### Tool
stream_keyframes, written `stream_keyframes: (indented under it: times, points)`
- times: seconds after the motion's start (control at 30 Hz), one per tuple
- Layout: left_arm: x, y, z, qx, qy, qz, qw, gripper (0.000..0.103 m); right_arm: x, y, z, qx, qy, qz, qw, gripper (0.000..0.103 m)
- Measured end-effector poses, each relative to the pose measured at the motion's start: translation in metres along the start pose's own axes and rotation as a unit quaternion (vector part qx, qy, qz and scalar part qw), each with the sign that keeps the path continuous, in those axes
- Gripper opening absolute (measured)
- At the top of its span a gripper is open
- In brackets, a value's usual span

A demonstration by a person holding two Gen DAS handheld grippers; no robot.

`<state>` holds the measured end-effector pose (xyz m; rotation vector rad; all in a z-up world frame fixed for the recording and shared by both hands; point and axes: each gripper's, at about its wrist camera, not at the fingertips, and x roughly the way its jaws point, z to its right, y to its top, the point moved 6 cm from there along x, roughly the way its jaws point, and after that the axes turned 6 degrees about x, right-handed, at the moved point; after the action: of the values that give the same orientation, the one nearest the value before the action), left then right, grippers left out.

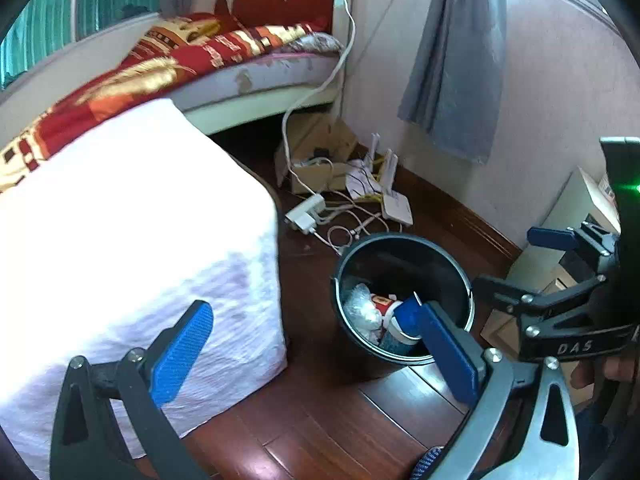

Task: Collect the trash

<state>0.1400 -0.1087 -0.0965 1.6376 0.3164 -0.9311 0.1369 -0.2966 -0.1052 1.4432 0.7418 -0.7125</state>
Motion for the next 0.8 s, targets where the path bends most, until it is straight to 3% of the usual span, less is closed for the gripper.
stream_keyframes:
  times: [0.5, 0.8]
  points:
    - [-0.099, -0.001, -0.028, -0.032, 0.035, 0.046, 0.9978, 0.102, -0.118, 0.017, -0.042, 0.014, -0.005, 0.068, 0.998, 0.103]
    - [-0.158, -0.002, -0.017, -0.020, 0.043, 0.084, 0.9953, 0.102, -0.178, 0.011, -0.062, 0.007, -0.009, 0.107, 0.994, 0.103]
